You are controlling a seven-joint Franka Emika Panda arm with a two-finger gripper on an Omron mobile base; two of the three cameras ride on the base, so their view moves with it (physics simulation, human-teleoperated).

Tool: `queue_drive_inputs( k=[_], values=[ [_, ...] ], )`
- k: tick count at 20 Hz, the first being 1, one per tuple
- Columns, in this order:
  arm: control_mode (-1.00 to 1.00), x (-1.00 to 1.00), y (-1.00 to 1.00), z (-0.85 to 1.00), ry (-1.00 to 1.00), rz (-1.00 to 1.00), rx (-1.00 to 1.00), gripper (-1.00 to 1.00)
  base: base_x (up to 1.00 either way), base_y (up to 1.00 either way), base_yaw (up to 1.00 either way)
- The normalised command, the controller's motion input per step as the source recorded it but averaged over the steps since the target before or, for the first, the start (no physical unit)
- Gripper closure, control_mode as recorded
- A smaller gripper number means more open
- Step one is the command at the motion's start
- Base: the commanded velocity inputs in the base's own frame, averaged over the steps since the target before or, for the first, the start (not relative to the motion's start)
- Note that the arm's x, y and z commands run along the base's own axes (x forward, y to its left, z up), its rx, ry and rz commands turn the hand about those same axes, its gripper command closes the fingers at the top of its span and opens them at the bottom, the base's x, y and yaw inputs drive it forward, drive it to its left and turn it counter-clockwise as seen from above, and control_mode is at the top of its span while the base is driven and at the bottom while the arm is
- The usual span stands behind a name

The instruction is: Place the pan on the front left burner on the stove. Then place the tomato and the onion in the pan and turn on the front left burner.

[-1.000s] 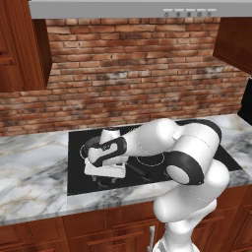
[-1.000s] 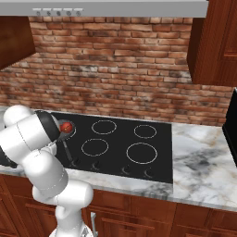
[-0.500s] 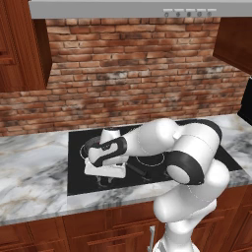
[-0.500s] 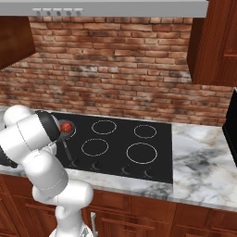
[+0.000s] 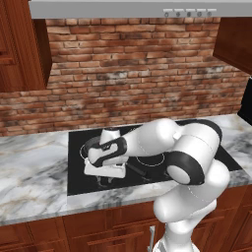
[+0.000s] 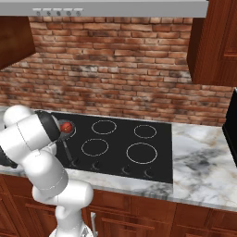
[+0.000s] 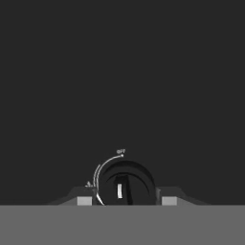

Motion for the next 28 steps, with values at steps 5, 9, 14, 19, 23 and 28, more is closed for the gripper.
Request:
queue_drive_inputs(
  k=[5, 9, 14, 19, 23, 28],
  values=[
    [-1.0, 0.0, 0.0, -0.14, -0.03, 0.1, 0.0, 1.0, 0.0, 0.0, 0.0],
    [-1.0, 0.0, 0.0, -0.07, 0.0, 0.21, 0.0, 1.0, 0.0, 0.0, 0.0],
    [-1.0, 0.0, 0.0, -0.1, 0.0, 0.26, 0.0, 1.0, 0.0, 0.0, 0.0],
    [-1.0, 0.0, 0.0, -0.13, 0.0, 0.37, 0.0, 1.0, 0.0, 0.0, 0.0],
    [-1.0, 0.0, 0.0, -0.07, 0.01, 0.39, 0.0, 1.0, 0.0, 0.0, 0.0],
    [-1.0, 0.0, 0.0, -0.02, 0.02, 0.38, 0.0, 1.0, 0.0, 0.0, 0.0]
  ],
)
